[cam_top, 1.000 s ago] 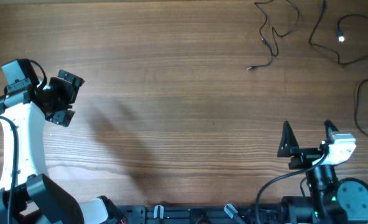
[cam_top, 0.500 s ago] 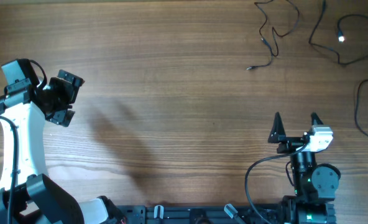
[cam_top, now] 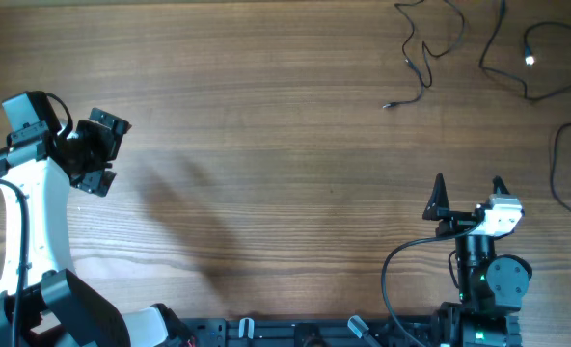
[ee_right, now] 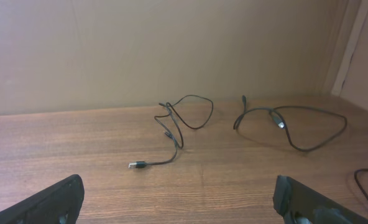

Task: Untangle cables

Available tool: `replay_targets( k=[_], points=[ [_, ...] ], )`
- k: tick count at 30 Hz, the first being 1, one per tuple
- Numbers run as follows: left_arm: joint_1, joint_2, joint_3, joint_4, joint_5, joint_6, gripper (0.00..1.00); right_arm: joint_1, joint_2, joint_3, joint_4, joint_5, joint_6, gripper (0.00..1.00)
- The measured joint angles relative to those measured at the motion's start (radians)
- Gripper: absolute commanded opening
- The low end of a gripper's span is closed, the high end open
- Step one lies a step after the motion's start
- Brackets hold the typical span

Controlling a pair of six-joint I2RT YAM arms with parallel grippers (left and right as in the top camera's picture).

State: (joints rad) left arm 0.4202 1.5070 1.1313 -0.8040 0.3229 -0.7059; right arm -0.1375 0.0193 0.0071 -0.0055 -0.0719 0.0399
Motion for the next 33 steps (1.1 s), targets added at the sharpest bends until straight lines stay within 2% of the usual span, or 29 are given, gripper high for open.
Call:
replay_targets(
  k=[17,20,23,26,29,33],
  points=[
    [0.0,-0.014,0.0,0.0,0.0,0.0,1.0,0.0,0.0,0.0,0.0,0.0,0.0,1.0],
    [-0.046,-0.157,-0.003,-0.013,-0.059,0.0,1.0,-0.002,0.0,0.0,0.001,-0.001,0.0,1.0],
    [-0.274,-0.514,-0.003,-0.071,-0.163,0.0,1.0,-0.002,-0.001,0.0,0.003,-0.003,0.0,1.0],
    [-0.417,-0.73,-0.011,-0.077,-0.199,0.0,1.0,-0.003,-0.002,0.0,0.004,-0.003,0.0,1.0],
    [-0.451,-0.94,-0.173,0.008,-0.206,-0.008,1.0,-0.003,-0.004,0.0,0.004,-0.003,0.0,1.0],
    [-0.452,-1.107,-0.416,0.121,-0.191,-0.088,1.0,-0.003,-0.004,0.0,0.004,-0.003,0.0,1.0]
  ],
)
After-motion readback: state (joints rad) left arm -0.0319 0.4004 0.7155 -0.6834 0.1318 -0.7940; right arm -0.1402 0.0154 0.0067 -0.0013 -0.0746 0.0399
